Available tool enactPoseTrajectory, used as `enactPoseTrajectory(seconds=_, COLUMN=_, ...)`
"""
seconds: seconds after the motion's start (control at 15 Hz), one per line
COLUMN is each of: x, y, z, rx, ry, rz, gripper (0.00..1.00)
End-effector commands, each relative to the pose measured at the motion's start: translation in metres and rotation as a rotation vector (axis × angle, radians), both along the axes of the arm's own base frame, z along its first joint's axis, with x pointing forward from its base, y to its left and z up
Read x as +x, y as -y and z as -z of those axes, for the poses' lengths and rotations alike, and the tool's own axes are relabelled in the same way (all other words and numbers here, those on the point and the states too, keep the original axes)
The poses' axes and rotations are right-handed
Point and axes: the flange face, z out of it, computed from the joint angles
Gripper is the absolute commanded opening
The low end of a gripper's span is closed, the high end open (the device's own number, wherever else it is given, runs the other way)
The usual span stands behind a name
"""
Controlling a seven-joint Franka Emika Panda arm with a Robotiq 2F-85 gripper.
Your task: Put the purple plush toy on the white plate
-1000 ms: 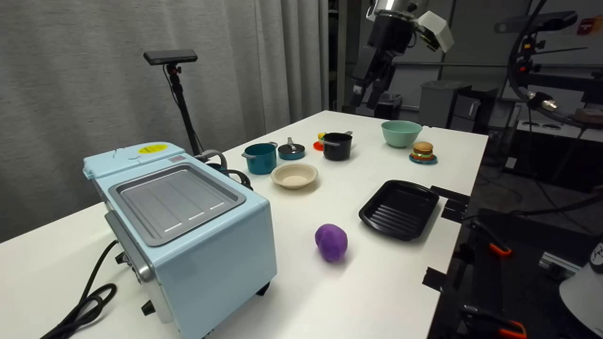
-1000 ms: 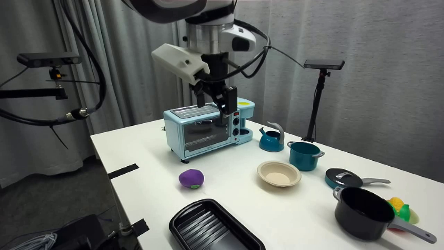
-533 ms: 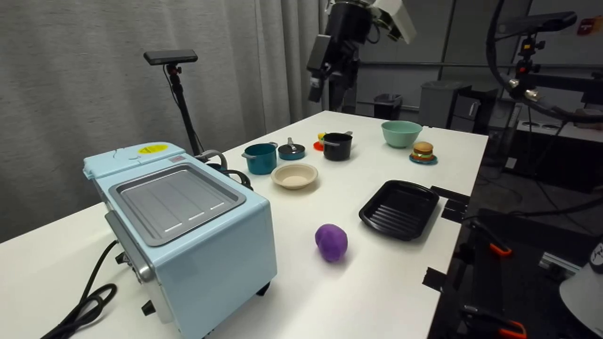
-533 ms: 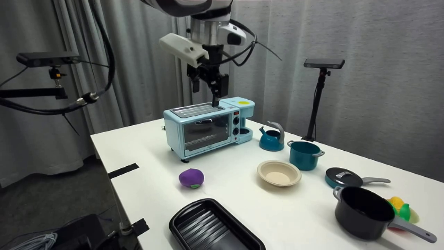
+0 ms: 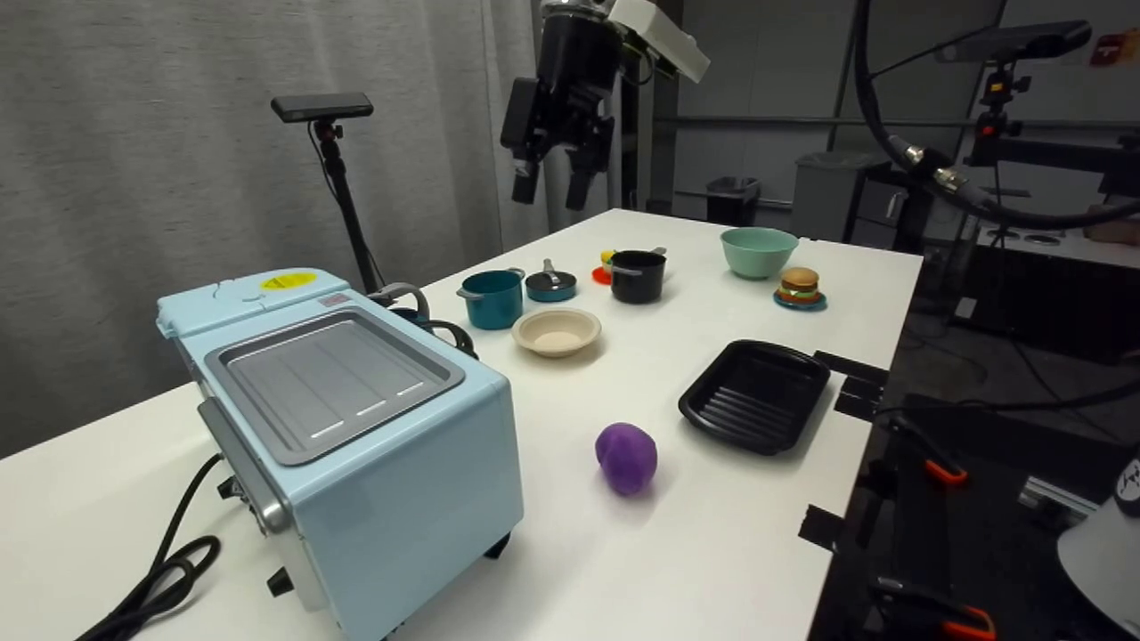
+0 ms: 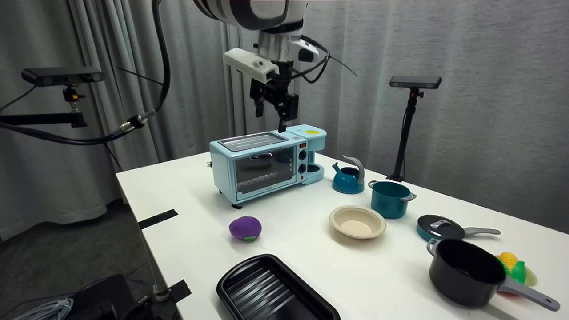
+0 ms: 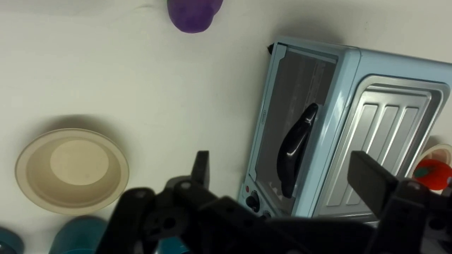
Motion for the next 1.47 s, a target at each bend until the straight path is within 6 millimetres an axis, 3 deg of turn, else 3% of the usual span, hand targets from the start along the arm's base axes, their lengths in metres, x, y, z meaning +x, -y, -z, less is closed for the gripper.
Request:
enactPoseTrajectory(seconds=0.0, x=-0.010, y=0.013, z=0.011, rx=-0.005, ry=-0.025, rz=-0.002, gripper=1.00)
enactPoseTrajectory(seconds=0.47, x=-0.060, y=0.066, z=0.079, rx=0.014, ry=-0.126, rz=-0.042, gripper=1.00)
enactPoseTrajectory(seconds=0.93, x=-0.126, y=0.048, z=0.175, rx=0.077, ry=-0.295, rz=-0.117, gripper=1.00)
enactPoseTrajectory(seconds=1.07, x=-0.136, y=0.042, z=0.197, rx=0.075, ry=-0.319, rz=-0.133, gripper=1.00)
enactPoseTrajectory(seconds=1.27, x=-0.132, y=0.032, z=0.219, rx=0.053, ry=-0.282, rz=-0.159, gripper=1.00)
enactPoseTrajectory(seconds=1.33, x=-0.128, y=0.026, z=0.222, rx=0.040, ry=-0.267, rz=-0.160, gripper=1.00)
enactPoseTrajectory(seconds=1.4, x=-0.133, y=0.036, z=0.215, rx=0.035, ry=-0.303, rz=-0.146, gripper=1.00)
